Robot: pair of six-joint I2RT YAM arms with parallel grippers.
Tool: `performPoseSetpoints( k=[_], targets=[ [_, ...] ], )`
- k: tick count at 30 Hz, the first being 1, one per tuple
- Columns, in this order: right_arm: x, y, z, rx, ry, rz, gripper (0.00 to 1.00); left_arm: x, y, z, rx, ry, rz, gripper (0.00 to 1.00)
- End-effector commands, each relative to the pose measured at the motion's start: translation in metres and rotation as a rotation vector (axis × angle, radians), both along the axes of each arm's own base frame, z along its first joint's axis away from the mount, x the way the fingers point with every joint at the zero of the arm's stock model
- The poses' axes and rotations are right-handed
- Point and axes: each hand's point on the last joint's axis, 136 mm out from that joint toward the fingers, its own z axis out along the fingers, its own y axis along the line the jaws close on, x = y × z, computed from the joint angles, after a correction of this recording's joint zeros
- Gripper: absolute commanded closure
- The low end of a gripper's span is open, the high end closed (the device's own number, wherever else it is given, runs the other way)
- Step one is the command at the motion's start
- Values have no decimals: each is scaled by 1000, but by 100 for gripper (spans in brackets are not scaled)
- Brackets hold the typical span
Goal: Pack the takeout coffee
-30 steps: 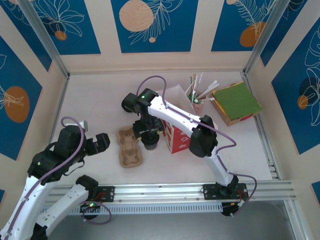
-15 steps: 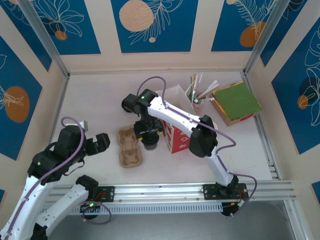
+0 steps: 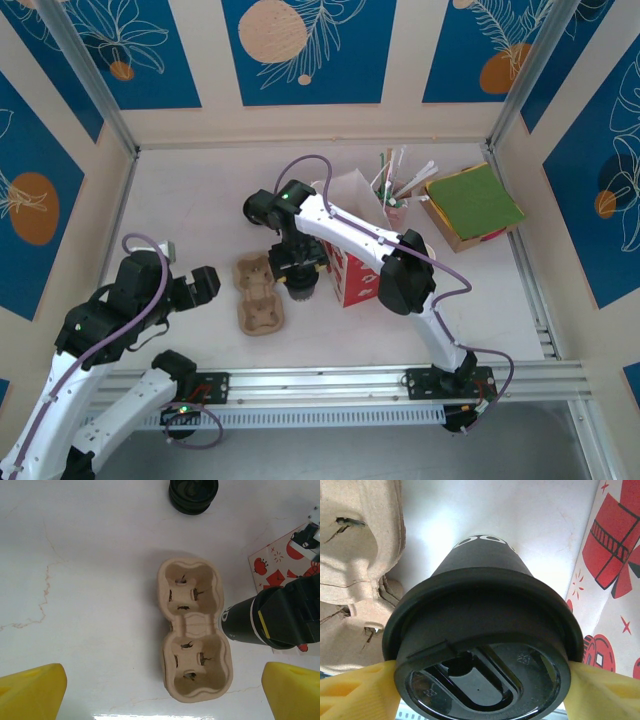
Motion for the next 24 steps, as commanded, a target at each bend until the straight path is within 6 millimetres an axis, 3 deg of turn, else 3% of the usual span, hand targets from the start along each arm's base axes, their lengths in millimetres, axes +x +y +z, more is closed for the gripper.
performPoseSetpoints(
  k=[1,24],
  targets=[
    [-7,1,2,12,25,-15,22,0,0,0,-3,-3,-7,0],
    [-6,3,8,16,16,-10,26,1,-1,0,-6,-4,-7,0]
  ],
)
